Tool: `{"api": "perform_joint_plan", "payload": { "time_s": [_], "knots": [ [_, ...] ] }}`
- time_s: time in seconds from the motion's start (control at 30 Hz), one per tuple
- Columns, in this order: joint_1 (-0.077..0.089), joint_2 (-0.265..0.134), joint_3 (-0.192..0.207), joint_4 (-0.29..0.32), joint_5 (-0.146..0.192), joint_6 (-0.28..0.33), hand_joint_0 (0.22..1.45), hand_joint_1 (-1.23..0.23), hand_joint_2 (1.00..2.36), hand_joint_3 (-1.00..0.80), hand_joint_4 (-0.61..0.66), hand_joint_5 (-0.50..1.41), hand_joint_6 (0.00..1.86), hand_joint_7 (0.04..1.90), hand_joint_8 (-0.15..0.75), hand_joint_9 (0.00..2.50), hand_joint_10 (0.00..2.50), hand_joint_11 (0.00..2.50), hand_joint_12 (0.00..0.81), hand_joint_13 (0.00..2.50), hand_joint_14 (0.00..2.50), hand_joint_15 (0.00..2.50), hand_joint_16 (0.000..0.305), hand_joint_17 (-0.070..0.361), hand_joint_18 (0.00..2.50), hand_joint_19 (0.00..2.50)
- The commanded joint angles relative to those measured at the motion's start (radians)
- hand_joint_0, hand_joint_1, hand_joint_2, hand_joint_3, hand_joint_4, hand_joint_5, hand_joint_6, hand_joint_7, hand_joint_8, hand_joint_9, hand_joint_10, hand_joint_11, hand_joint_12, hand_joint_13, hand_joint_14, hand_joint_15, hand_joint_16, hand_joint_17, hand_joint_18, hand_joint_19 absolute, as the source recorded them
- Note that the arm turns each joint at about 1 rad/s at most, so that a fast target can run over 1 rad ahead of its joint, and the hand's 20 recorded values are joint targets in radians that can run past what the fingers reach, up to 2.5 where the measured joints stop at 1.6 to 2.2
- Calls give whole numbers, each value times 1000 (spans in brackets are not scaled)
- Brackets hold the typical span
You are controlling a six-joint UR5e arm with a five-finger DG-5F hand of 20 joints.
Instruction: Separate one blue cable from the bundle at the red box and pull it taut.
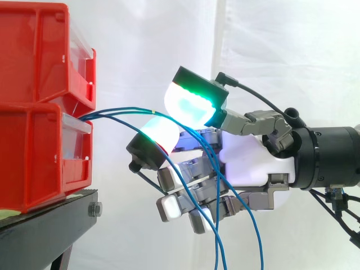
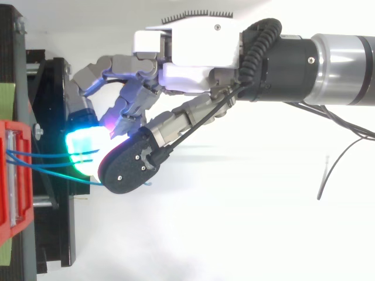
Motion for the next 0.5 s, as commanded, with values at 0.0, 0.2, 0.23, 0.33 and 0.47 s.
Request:
{"api": "perform_joint_plan", "payload": {
  "time_s": [0.0,0.2,0.23,0.33,0.47],
  "knots": [
    [0,0,1,-1,-1,0,639,-687,1003,-462,66,-119,865,1249,265,870,22,878,395,890,21,616,45,102,926,781],
    [0,0,1,3,1,0,600,-610,1000,-500,89,-113,856,1243,265,886,22,864,397,896,22,610,46,103,930,780],
    [0,0,1,2,1,0,607,-602,1000,-500,83,-113,855,1252,266,894,19,869,396,897,22,606,46,103,929,781],
    [0,0,1,-1,1,0,636,-629,1008,-410,77,-114,872,1322,266,877,22,859,399,888,21,596,46,103,929,773],
    [0,0,1,0,-1,2,644,-748,1016,-281,110,-115,898,1366,269,845,21,886,402,871,22,590,46,104,929,767]
  ]
}}
